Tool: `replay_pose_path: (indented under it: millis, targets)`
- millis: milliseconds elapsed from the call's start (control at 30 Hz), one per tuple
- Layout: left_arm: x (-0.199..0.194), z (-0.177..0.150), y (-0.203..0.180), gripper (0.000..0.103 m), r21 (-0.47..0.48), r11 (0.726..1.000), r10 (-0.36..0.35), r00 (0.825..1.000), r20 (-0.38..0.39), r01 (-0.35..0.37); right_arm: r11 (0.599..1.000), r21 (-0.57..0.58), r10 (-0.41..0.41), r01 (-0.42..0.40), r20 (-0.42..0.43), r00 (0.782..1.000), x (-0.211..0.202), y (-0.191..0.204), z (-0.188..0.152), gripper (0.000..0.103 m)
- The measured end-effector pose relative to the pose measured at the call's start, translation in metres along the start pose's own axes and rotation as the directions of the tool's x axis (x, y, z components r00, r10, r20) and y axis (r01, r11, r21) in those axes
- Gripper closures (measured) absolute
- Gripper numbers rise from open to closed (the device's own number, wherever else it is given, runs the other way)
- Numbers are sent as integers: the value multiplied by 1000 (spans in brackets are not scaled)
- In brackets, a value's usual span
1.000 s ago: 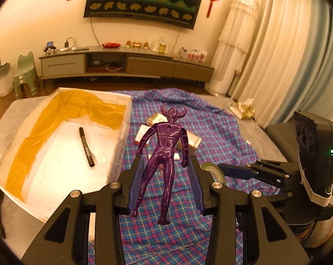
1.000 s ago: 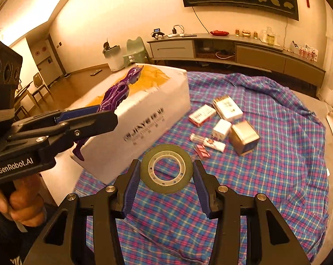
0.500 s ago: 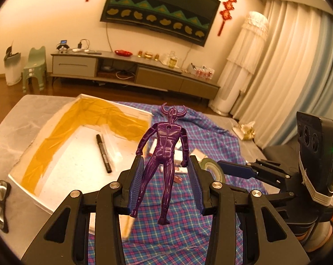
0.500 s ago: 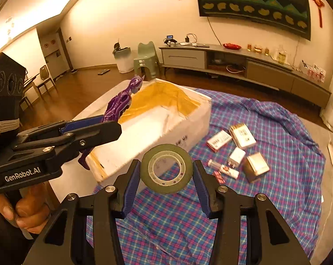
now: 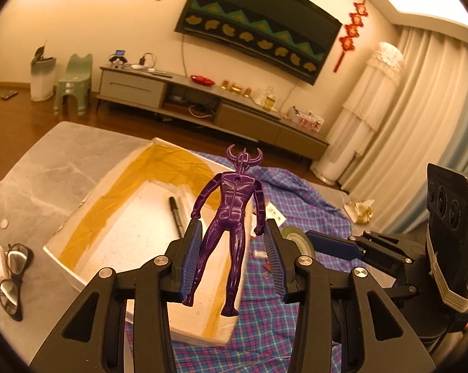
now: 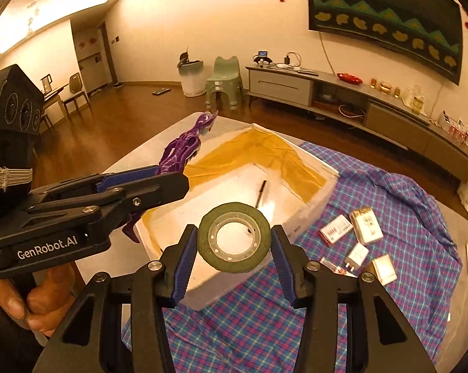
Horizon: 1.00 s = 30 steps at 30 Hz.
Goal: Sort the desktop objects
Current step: 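Carry the purple figure and tape roll with both tools over the cardboard box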
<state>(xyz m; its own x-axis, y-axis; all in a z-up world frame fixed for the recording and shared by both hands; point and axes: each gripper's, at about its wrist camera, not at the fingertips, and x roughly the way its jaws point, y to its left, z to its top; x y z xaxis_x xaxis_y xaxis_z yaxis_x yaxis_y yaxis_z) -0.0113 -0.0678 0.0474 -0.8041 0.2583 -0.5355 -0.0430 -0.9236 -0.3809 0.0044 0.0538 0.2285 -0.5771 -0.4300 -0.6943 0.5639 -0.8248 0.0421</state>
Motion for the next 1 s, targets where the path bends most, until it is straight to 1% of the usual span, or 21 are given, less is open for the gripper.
replay_pose_path:
  millis: [200,467,733,1000]
  targets:
    - [-1,4,17,61,-39,999,12,1000,4,-12,999,-33,11,-11,-11,1000,12,14,13,54]
    - [8,9,44,61,-119,993,6,1000,-22,-9,997,-73,16,-19,-33,999,27,25,23,54]
    - [24,8,66,61,-177,983,46,997,-62,-57,996,-87,28,-34,-70,997,47,25,33,54]
    - [37,4,78,61,-196,975,85,992,-94,-102,991,-130,19,-34,-117,993,74,32,36,54]
